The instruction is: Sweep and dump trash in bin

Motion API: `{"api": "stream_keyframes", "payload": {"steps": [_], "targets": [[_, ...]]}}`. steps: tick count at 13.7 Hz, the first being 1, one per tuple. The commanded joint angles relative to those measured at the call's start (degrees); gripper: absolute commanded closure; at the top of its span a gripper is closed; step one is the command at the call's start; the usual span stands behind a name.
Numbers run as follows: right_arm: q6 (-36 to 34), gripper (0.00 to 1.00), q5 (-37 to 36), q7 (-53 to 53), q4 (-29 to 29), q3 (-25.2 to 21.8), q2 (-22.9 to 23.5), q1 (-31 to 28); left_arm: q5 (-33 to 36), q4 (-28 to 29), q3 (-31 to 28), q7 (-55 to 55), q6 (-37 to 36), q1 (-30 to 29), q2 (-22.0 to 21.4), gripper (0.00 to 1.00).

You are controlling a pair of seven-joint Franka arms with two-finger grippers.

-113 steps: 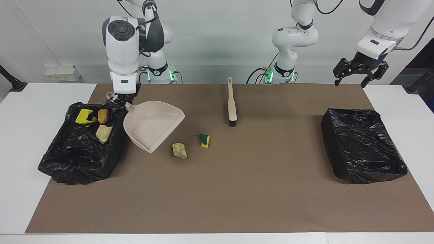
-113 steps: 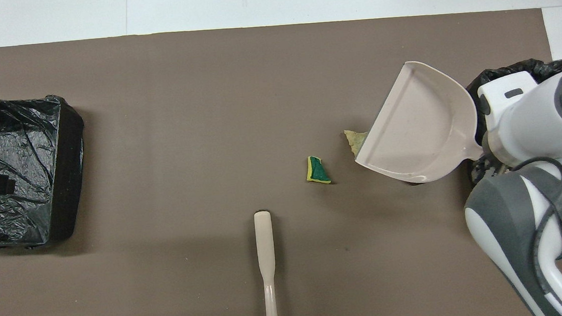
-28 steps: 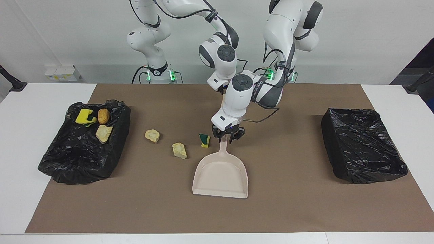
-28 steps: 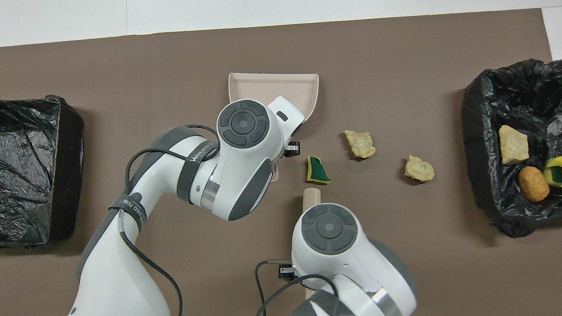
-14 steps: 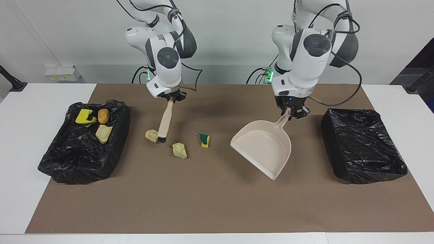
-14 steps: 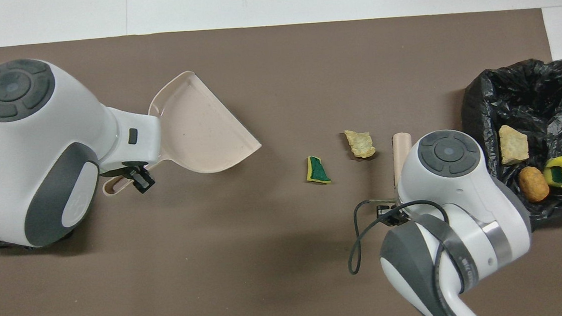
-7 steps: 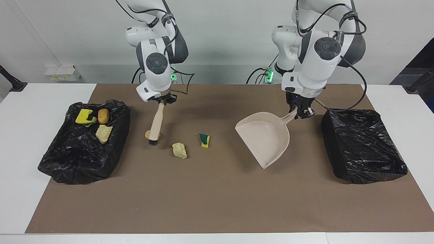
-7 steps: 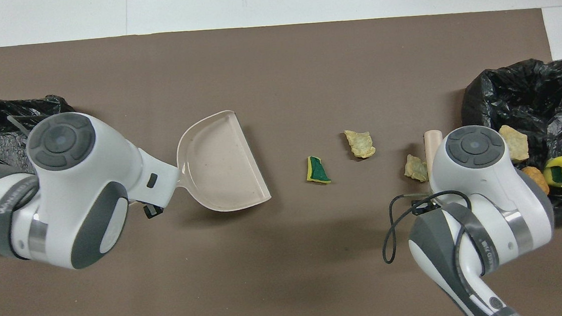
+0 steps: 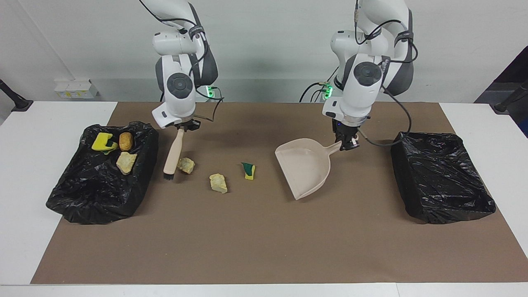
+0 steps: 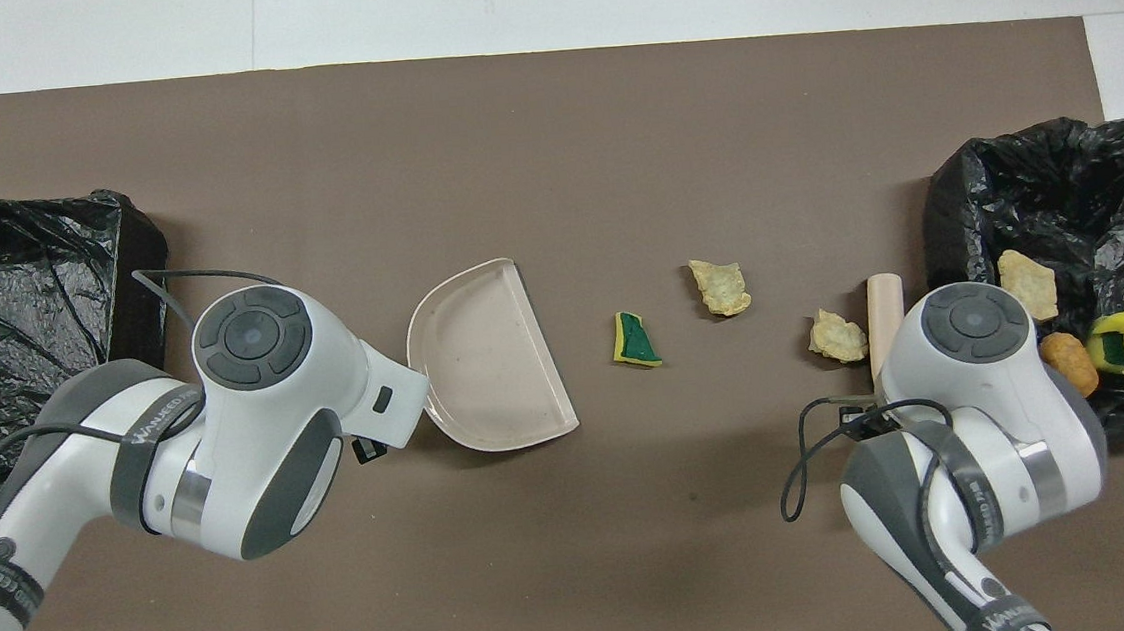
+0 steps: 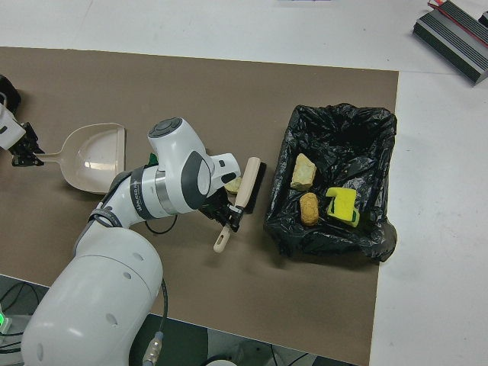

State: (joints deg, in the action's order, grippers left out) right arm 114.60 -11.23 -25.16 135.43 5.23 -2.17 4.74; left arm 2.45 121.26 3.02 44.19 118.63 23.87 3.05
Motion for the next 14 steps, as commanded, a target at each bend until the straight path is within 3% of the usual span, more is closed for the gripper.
{"api": "stream_keyframes", "payload": {"steps": [1, 4, 6, 11, 14], "targets": [[0.9, 1.0, -0.3, 1.0, -2.4, 0.5, 2.0, 2.4, -0.5, 3.3, -0.6, -3.7, 4.6, 2.3, -1.7, 1.0], [-0.4, 1.0, 6.6, 4.7, -7.3, 0.5, 4.5, 6.2, -1.0, 3.8, -0.6, -6.6, 6.1, 3.1, -1.7, 1.0], [-1.2, 1.0, 7.0, 8.1, -8.8, 0.5, 5.0, 8.7, -1.0, 4.0, -0.6, -6.6, 6.1, 3.1, -1.8, 1.0], [-0.9, 1.0, 13.5, 8.9, -15.6, 0.6, 11.7, 15.1, -1.0, 4.2, -0.7, -6.6, 6.1, 2.4, -1.9, 1.0], [0.2, 1.0, 19.6, 9.0, -17.7, 0.9, 12.8, 19.1, -1.0, 5.0, -0.7, -6.4, 6.1, 2.5, -2.3, 1.0]]}}
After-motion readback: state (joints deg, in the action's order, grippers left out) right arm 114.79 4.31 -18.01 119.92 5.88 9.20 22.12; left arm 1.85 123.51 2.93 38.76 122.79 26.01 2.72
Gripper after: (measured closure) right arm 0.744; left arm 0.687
